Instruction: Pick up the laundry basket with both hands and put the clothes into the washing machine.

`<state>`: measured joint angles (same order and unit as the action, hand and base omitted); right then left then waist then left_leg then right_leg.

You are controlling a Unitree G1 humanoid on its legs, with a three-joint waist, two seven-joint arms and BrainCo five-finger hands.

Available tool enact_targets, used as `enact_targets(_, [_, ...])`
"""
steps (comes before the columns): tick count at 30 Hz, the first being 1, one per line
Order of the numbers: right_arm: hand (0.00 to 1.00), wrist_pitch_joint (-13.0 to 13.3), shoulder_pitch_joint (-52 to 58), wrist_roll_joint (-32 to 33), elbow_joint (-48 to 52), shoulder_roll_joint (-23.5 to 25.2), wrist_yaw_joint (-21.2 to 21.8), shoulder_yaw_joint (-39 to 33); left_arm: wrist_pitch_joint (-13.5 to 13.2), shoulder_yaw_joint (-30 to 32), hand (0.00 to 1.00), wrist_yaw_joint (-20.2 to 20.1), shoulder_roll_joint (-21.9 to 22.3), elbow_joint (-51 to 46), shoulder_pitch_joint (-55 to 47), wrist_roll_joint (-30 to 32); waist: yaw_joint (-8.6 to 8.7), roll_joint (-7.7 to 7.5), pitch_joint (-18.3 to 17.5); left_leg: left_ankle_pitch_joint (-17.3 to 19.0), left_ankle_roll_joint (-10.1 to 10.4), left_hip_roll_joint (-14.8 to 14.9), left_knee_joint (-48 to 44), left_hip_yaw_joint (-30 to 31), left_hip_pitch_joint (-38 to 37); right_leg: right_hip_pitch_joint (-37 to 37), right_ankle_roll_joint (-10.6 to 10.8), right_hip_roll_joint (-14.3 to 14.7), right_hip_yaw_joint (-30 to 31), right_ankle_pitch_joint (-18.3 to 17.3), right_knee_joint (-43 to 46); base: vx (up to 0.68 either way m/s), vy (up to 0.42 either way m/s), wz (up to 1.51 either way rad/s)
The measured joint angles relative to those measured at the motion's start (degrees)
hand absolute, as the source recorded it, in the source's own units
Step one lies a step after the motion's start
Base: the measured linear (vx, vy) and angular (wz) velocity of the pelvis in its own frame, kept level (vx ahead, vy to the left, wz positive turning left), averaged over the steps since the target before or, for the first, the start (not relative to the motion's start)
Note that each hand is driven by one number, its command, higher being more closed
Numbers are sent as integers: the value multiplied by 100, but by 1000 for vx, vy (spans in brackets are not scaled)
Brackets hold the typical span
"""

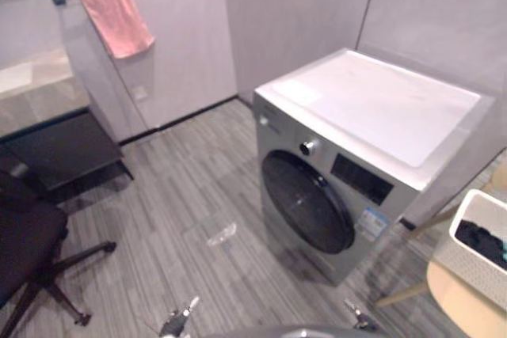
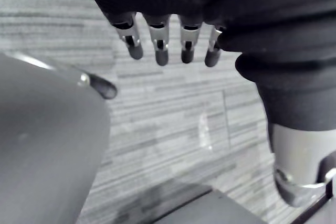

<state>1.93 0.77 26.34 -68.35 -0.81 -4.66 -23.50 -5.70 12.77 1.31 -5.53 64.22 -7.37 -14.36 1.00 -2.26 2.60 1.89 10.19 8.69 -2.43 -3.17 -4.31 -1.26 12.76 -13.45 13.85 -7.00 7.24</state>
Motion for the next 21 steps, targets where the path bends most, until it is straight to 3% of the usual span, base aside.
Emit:
enact_targets(1, [0,1,-23,-12,114,49,3,167,-2,-63,0,1,-90,20,2,48,-31,-141,6,14,-23,-55,24,-166,36,89,0,-58,149,134,-117,-61,65,-67])
enact_targets(3, [0,7,-111,-123,419,81,-8,452,-34,-154,0,11,-150,103,84,66,-45,-101,82,34,-78,-15,136,-411,75,321,-306,30,220,463,-15,-98,49,-73])
enact_targets(4, [0,11,-158,-166,693,86,-14,710,-41,-183,0,22,-113,111,95,111,-34,44,174,26,-99,150,140,-555,72,555,-693,262,34,891,185,-85,30,-68])
enact_targets(6, [0,50,-167,-187,1229,63,-26,1263,-46,-186,0,19,-21,106,122,147,-97,285,322,4,-344,399,41,-852,87,735,-859,405,-722,1572,153,-82,81,-77])
enact_targets(7, [0,50,-168,-228,1371,65,-27,1381,-41,-187,0,18,-6,105,128,155,-101,270,331,-10,-384,407,33,-983,70,826,-852,348,-929,1357,536,-78,65,-49])
enact_targets(8, [0,46,-163,-283,1590,65,-20,1583,-41,-196,0,17,-24,88,123,153,-97,202,315,-73,-378,335,46,-1014,41,983,-871,231,-1360,745,1623,-49,15,-15])
enact_targets(9, [0,55,-192,-350,1807,55,-23,1694,-45,-206,0,17,-37,57,127,154,-133,155,326,-102,-408,263,83,-1044,-16,976,-966,98,-1644,391,2256,-56,29,-11])
enact_targets(10, [0,76,-245,-389,1871,47,-22,1733,-47,-205,0,19,-42,53,122,153,-187,136,330,-120,-405,229,123,-1099,-49,981,-1025,32,-1751,292,2397,-68,19,-27])
enact_targets(12, [0,120,-451,-488,2177,21,-18,1935,-28,-198,0,23,-52,60,75,153,-192,50,282,-192,-387,168,247,-1162,-33,1004,-861,2,-1873,170,2202,-80,-39,-30])
enact_targets(13, [0,173,-515,-521,2367,-5,-17,2033,-24,-192,0,24,-107,60,67,150,-217,40,269,-253,-330,149,322,-1207,22,865,-610,66,-1852,14,1717,-45,-65,-24])
enact_targets(15, [0,187,-722,-610,2476,-94,-13,2269,-5,-177,0,34,-105,76,85,150,-323,26,253,-340,-259,152,370,-1361,101,670,-347,135,-1861,-108,785,-4,-128,-51])
enact_targets(17, [0,172,-818,-684,2664,-272,-23,2593,13,-115,0,70,-25,80,97,139,-336,173,220,-461,-201,343,397,-1370,194,609,-457,416,-1873,190,382,-21,-90,-30])
enact_targets(21, [0,221,-793,-959,3411,-450,21,2904,11,10,0,164,-33,58,91,17,-331,86,186,-522,-103,502,460,-1366,158,466,-533,593,-1938,324,82,4,-44,-3])
